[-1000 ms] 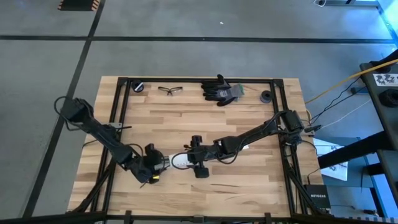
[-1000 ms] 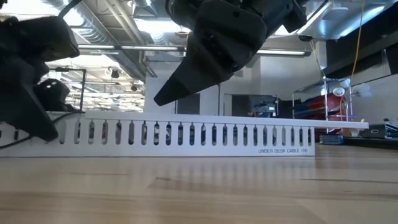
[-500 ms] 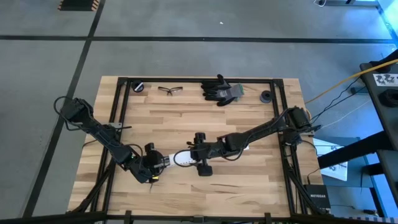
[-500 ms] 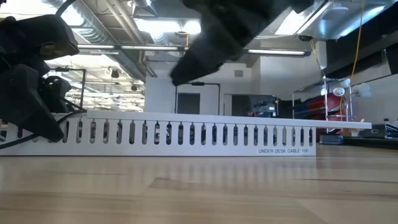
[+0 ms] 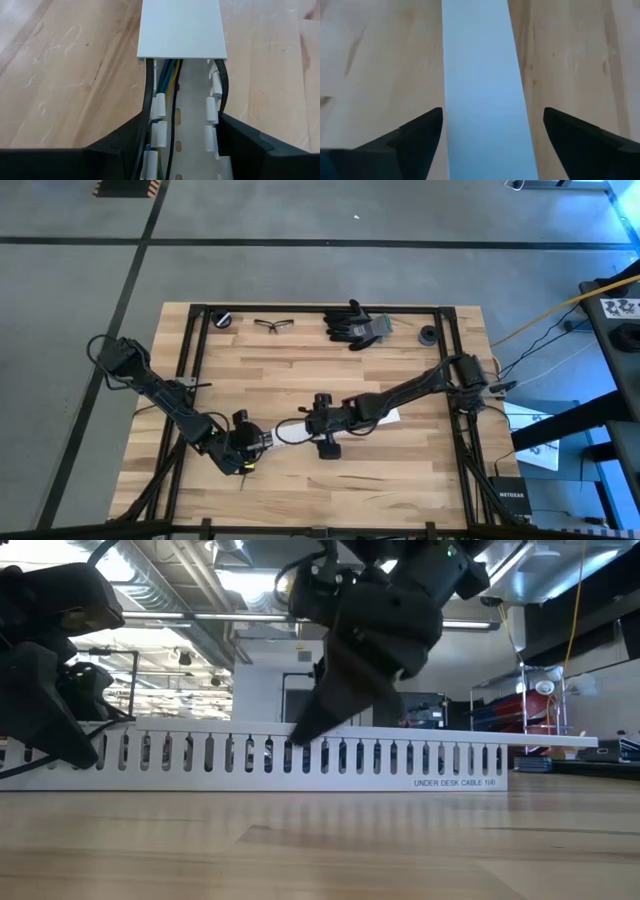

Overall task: Ziptie cables
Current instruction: Close the white cable duct

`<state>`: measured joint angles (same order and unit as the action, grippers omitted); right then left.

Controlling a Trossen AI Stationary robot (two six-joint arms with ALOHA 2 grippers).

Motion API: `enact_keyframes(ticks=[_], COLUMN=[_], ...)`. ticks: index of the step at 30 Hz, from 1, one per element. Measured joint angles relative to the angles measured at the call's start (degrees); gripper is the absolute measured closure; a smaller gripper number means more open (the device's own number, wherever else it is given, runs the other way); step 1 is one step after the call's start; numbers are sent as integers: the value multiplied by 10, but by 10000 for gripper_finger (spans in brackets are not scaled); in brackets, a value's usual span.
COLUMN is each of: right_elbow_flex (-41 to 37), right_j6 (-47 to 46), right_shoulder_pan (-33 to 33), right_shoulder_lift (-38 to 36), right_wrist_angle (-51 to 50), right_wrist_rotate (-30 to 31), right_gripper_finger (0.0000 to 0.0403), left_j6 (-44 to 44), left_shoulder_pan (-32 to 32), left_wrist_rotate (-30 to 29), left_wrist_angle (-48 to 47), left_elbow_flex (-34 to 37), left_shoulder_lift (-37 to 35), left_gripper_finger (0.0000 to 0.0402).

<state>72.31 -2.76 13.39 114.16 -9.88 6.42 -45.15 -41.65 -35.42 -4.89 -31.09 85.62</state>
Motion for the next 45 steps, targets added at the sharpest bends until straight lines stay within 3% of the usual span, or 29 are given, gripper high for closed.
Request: enact_keyframes(ticks=[8,27,34,45], right_elbow_flex=[0,-2,3,9], right_j6=[6,-14,-14,-23], right_shoulder_pan=[0,1,2,-2], right_shoulder_lift=[2,64,73,77], right_wrist_angle=[1,208,215,234], right_wrist_rotate=[-5,-31,-31,-29], right_gripper_finger=[195,190,188,134], left_j6=[2,5,3,-18], left_shoulder_pan=[0,-1,-1,4], left_wrist_rotate=[3,10,10,-11], left_wrist_angle=[0,7,4,25], left_elbow_flex=[0,2,2,-1], left_shoulder_lift=[0,0,0,2], left_gripper_finger=[206,205,205,205])
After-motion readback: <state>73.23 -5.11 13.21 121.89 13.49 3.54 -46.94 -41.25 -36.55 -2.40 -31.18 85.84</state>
